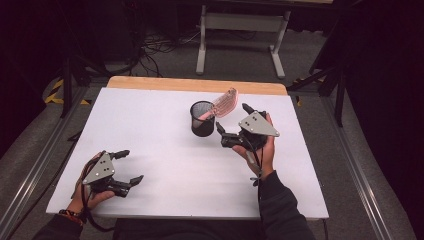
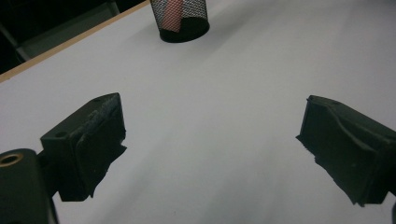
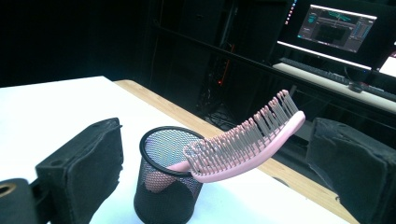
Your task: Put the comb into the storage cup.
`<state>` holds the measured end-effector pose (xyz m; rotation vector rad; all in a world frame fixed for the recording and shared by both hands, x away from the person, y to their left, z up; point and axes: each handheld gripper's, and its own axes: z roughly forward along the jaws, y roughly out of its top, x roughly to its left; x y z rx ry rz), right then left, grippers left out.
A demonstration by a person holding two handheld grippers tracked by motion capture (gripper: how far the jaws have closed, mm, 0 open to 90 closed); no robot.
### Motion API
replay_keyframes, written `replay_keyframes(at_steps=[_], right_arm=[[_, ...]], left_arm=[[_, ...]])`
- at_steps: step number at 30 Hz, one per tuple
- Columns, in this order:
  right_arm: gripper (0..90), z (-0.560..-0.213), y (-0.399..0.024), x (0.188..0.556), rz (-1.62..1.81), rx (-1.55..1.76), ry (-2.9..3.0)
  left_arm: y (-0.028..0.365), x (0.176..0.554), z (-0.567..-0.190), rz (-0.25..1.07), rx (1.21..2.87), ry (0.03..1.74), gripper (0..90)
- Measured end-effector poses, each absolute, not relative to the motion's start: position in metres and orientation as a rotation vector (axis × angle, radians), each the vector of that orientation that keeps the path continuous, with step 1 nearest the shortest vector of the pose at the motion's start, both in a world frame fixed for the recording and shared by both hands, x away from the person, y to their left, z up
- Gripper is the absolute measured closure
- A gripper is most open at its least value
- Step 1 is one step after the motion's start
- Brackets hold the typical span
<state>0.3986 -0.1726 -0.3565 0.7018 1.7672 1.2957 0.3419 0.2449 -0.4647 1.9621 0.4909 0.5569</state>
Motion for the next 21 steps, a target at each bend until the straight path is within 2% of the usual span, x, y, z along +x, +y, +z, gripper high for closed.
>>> replay_keyframes(at_steps=[21], right_arm=[[5.0,-0.358,-0.181,0.387,1.263,0.658,1.802]], left_arm=[[0.245,0.342,-0.465,0.556,1.961,0.49,7.7]])
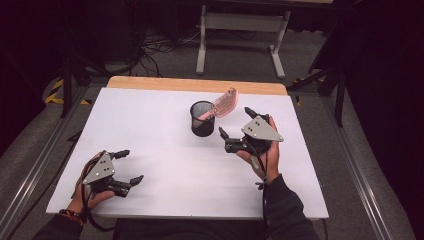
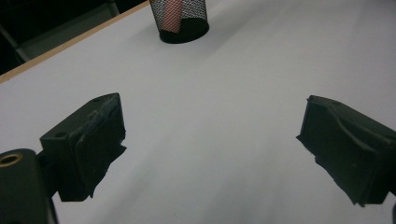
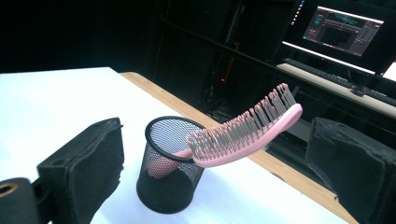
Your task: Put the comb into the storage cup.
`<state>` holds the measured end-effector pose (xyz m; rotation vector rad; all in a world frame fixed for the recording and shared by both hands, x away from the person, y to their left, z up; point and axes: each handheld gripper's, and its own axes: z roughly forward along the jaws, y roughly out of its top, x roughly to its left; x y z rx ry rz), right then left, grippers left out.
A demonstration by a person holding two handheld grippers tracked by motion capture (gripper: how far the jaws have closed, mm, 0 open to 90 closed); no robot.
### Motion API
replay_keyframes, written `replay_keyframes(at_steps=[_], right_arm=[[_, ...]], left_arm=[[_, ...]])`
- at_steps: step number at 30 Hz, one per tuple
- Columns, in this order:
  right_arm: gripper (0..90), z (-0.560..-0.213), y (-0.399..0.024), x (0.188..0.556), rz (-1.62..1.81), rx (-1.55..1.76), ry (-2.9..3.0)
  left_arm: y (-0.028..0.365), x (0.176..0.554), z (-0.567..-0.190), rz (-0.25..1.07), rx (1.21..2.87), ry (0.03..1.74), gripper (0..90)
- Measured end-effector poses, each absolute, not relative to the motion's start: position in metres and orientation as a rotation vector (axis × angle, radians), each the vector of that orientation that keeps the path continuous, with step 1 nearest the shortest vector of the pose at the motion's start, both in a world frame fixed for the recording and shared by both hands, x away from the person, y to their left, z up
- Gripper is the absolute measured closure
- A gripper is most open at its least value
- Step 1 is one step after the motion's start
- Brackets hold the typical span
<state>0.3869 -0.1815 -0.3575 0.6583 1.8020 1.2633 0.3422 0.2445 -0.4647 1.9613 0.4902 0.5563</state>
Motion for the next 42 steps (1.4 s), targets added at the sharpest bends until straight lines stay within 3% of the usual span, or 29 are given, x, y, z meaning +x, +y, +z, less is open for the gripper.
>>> replay_keyframes(at_steps=[42], right_arm=[[5.0,-0.385,-0.199,0.364,1.19,0.63,1.875]], left_arm=[[0.244,0.342,-0.465,0.554,1.961,0.49,7.8]])
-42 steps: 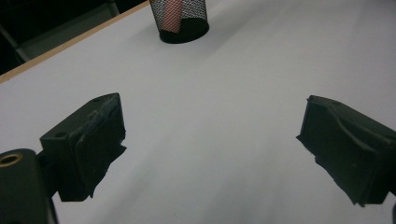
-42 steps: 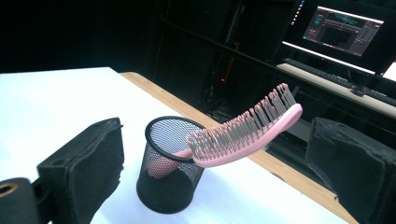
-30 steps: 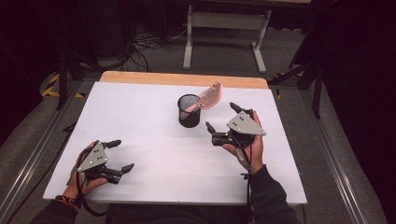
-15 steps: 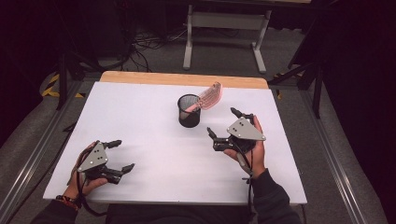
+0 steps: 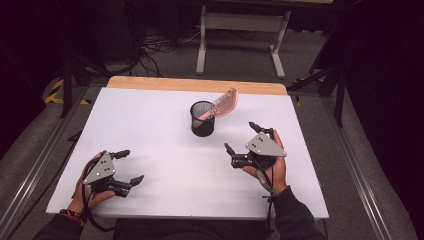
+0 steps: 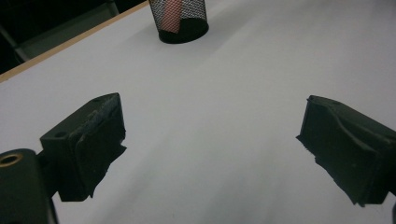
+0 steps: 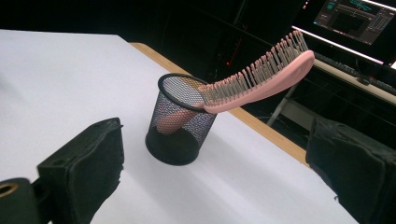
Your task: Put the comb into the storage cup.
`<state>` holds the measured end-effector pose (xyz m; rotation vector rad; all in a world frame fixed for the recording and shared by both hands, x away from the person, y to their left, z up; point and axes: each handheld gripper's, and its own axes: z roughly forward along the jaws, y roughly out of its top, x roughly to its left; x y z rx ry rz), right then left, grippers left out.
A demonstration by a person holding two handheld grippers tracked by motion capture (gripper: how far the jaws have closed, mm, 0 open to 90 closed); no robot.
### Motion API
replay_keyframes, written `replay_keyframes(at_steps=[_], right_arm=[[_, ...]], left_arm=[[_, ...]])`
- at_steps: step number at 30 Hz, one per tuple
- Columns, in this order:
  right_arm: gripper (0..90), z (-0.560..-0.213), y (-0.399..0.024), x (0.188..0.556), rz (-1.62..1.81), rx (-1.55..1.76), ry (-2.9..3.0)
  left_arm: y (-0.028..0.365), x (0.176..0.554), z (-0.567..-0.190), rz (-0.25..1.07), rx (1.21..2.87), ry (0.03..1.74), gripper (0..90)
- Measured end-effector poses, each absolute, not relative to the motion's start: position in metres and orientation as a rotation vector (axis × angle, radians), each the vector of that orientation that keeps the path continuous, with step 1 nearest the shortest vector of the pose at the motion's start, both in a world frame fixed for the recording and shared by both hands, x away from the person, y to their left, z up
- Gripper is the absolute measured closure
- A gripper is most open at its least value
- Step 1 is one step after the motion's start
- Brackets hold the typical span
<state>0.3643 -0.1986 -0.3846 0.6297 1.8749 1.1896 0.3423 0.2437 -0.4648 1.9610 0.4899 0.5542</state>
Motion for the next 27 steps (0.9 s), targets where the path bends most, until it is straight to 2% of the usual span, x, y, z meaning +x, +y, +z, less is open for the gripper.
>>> replay_keyframes(at_steps=[27], right_arm=[[5.0,-0.404,-0.221,0.348,1.156,0.612,1.878]], left_arm=[[0.244,0.342,-0.465,0.557,1.965,0.49,7.7]])
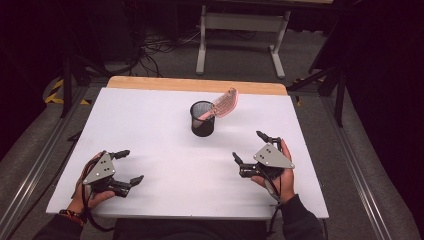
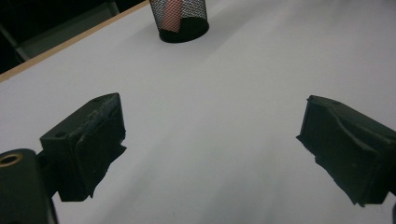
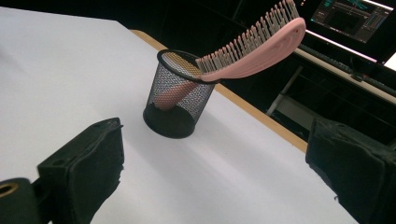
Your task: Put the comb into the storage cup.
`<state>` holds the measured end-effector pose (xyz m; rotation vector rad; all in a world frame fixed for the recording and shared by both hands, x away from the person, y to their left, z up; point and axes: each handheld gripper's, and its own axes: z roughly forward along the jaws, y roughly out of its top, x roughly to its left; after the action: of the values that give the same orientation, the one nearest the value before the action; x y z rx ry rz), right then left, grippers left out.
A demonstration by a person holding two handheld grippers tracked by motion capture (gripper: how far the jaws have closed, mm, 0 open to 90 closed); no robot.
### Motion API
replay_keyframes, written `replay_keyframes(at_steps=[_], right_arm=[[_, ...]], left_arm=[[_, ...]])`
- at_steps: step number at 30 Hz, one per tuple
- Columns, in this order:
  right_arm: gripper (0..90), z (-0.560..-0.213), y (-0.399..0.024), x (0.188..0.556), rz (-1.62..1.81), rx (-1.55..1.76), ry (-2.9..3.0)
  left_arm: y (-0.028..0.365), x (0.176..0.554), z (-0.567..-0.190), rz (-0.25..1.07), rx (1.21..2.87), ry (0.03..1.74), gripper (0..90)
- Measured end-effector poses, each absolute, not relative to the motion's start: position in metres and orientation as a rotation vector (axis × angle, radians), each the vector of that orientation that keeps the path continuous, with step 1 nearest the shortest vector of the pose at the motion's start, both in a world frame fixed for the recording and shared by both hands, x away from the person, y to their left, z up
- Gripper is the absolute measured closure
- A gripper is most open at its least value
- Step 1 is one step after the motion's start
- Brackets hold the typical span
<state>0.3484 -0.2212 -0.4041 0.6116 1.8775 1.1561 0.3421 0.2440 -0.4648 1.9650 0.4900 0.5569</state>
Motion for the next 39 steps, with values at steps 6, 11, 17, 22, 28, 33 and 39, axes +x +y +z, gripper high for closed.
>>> replay_keyframes(at_steps=[6,11,17,22,28,33,39], right_arm=[[5.1,-0.416,-0.223,0.346,1.129,0.608,1.897],[5.2,-0.423,-0.226,0.345,1.129,0.616,1.914],[5.6,-0.433,-0.231,0.342,1.114,0.63,1.942],[5.5,-0.44,-0.238,0.339,1.083,0.631,1.957],[4.3,-0.447,-0.247,0.336,1.084,0.644,1.97],[4.2,-0.456,-0.255,0.333,1.086,0.661,1.987],[4.2,-0.46,-0.267,0.328,1.092,0.679,1.989]], left_arm=[[0.245,0.342,-0.465,0.556,1.963,0.492,7.7],[0.244,0.342,-0.465,0.554,1.961,0.493,7.7],[0.245,0.342,-0.465,0.556,1.957,0.494,7.8],[0.243,0.342,-0.465,0.553,1.96,0.496,7.8],[0.243,0.343,-0.465,0.553,1.959,0.498,7.8],[0.243,0.343,-0.466,0.551,1.953,0.504,7.8],[0.245,0.344,-0.465,0.556,1.944,0.514,7.7]])
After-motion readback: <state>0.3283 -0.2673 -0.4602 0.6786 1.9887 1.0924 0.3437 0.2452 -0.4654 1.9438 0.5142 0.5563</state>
